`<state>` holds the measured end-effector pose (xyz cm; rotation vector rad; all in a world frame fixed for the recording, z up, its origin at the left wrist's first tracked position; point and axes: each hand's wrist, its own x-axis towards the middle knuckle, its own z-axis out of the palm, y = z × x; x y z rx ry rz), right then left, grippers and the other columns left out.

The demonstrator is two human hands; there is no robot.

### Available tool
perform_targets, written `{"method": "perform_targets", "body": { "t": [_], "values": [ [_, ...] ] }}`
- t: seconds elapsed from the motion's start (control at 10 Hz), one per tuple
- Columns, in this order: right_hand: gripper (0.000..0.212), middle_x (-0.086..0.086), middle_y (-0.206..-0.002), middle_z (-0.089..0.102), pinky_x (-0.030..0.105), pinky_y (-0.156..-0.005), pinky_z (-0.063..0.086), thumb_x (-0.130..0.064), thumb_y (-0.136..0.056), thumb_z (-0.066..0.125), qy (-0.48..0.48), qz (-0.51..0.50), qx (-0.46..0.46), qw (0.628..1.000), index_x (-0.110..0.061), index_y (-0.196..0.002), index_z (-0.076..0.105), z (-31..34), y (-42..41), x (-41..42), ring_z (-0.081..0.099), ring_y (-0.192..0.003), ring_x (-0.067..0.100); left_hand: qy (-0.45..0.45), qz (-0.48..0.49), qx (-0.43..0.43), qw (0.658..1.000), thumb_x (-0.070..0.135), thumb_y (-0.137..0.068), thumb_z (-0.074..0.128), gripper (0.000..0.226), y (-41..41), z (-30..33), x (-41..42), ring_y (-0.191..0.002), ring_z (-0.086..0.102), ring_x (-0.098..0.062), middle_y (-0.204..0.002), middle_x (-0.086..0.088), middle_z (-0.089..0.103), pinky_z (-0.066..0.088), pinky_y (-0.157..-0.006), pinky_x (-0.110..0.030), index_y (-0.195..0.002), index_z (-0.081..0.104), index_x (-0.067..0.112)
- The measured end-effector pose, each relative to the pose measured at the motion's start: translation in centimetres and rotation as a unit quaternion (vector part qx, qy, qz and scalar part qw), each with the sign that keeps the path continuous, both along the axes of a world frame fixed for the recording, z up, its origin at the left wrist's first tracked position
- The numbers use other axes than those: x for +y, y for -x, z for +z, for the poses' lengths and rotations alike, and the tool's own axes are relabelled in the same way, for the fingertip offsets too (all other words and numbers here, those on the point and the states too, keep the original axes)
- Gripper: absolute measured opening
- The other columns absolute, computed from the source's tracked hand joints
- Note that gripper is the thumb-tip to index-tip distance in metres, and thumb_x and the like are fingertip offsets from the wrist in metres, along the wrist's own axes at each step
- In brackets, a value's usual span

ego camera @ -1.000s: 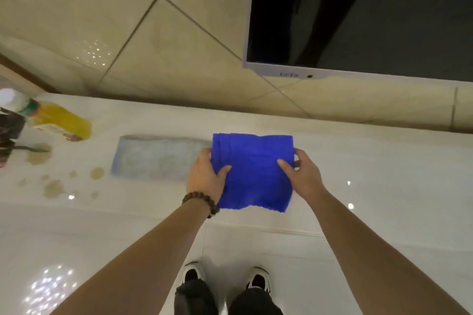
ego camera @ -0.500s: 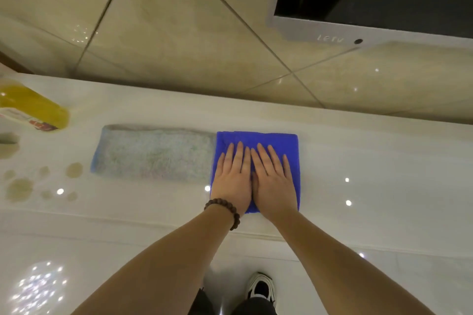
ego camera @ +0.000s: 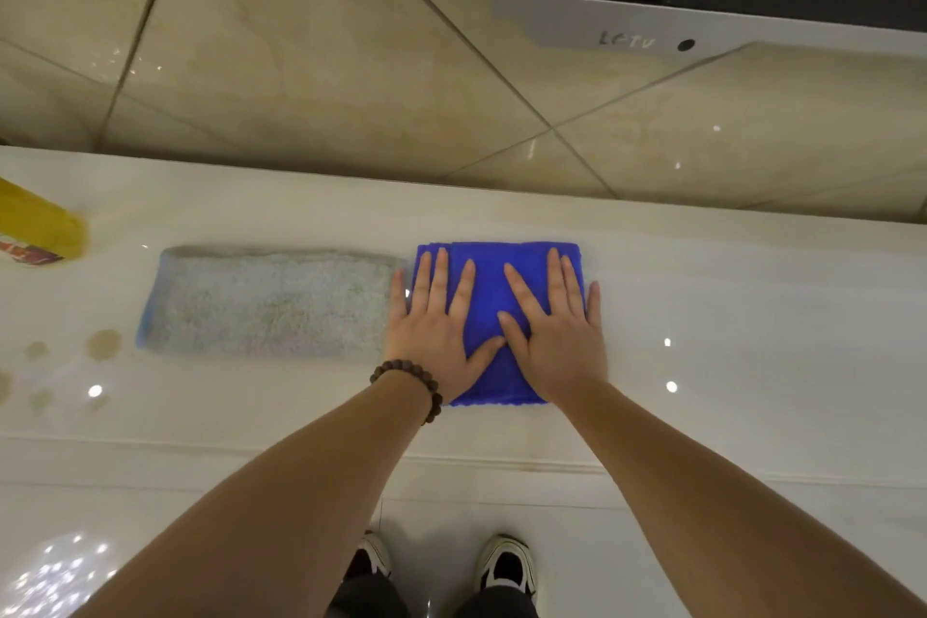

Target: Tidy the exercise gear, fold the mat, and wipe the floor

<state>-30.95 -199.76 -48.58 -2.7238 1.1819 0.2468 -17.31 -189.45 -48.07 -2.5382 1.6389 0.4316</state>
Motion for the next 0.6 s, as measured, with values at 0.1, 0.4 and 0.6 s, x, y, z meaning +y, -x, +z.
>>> {"method": "perform_targets", "body": {
  "t": [0.1,0.4,0.6],
  "values": [
    [0.075,0.008,-0.159,-0.013,0.055,-0.115,-0.003,-0.076,-0.084,0.005,-0.007,-0.028,0.015,0.999,-0.039,-0.148,-0.009,0.1,1.5,0.3,-0.008,-0.146,0.03,-0.033,-0.022,-0.003,0.999,0.091,-0.066,-0.002,0.115,-0.7,0.3,1.2,-0.146,-0.02,-0.03,-0.158,-0.017,-0.021,-0.008,-0.116,-0.058,-0.15,-0.021,0.015],
    [0.096,0.008,-0.156,-0.025,0.066,-0.106,-0.011,-0.09,-0.069,0.019,-0.04,0.055,0.132,0.989,-0.045,-0.139,-0.029,2.2,5.5,-0.4,-0.019,-0.143,0.034,-0.171,-0.107,-0.054,0.978,0.1,-0.056,0.02,0.134,-2.0,2.5,0.6,-0.146,-0.018,-0.036,-0.157,-0.02,-0.022,-0.008,-0.112,-0.065,-0.148,-0.027,0.013],
    [0.095,0.012,-0.159,0.003,0.064,-0.108,0.009,-0.081,-0.072,0.023,-0.029,0.018,0.08,0.996,-0.033,-0.15,-0.003,8.8,8.6,1.8,0.0,-0.145,0.036,-0.155,-0.049,-0.009,0.987,0.089,-0.074,0.027,0.114,1.4,9.9,2.4,-0.146,-0.017,-0.034,-0.16,-0.013,-0.017,-0.004,-0.112,-0.066,-0.151,-0.019,0.019]
  ]
}}
